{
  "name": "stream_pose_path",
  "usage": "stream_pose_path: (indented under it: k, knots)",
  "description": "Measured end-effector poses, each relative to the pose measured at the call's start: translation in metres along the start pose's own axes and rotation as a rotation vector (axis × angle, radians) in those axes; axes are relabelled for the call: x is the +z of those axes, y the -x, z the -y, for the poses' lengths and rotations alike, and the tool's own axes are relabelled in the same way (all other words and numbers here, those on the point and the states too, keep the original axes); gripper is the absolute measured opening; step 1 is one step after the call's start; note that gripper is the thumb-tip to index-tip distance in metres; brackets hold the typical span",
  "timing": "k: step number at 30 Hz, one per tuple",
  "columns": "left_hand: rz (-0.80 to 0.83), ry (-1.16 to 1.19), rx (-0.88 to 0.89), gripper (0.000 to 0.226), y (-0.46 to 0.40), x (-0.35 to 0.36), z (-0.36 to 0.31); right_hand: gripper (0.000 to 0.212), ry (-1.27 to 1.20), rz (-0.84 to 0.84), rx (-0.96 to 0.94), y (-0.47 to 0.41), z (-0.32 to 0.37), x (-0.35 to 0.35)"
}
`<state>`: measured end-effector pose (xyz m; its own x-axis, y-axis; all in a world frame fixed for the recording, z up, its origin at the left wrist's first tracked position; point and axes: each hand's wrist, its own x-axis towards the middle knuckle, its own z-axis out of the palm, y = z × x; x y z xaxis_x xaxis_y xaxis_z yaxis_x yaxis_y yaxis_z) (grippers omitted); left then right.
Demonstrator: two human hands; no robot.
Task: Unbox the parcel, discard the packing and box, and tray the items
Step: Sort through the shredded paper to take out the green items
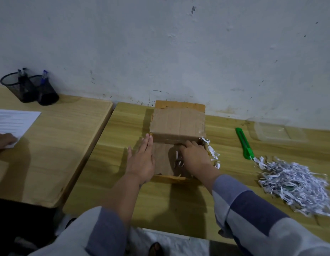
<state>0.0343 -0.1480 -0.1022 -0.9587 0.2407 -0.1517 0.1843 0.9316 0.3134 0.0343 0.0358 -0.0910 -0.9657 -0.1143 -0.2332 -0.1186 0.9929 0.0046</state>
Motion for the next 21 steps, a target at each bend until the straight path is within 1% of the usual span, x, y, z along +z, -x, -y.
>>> stream_pose_path:
  k: [2, 4, 6, 9, 12, 15, 19, 21]
  knots:
    - [0.001, -0.004, 0.004, 0.062, 0.0, 0.0, 0.0, 0.05, -0.07, 0.027, 0.011, -0.001, 0.0, 0.004]
    - [-0.006, -0.003, 0.004, 0.062, -0.001, 0.0, 0.0, 0.054, -0.087, 0.072, 0.025, -0.002, 0.0, 0.009]
    - [-0.01, 0.001, 0.0, 0.062, -0.001, 0.0, 0.0, 0.053, -0.094, 0.089, 0.031, -0.002, -0.001, 0.012]
    - [-0.019, 0.004, -0.002, 0.062, 0.001, 0.001, 0.0, 0.045, -0.167, 0.098, 0.035, -0.001, -0.001, 0.014]
    - [-0.022, 0.01, -0.006, 0.061, 0.0, 0.001, 0.0, 0.04, -0.17, 0.099, 0.008, 0.003, -0.001, 0.011]
    - [-0.019, 0.007, -0.005, 0.061, -0.001, 0.0, -0.001, 0.043, -0.235, 0.06, 0.032, 0.005, -0.001, 0.008]
    - [-0.016, -0.004, -0.002, 0.06, 0.0, 0.001, -0.001, 0.057, -0.168, 0.163, 0.01, 0.003, 0.007, 0.008]
    - [-0.016, -0.007, -0.003, 0.06, 0.0, 0.0, 0.0, 0.053, -0.168, 0.17, 0.007, -0.003, 0.012, 0.011]
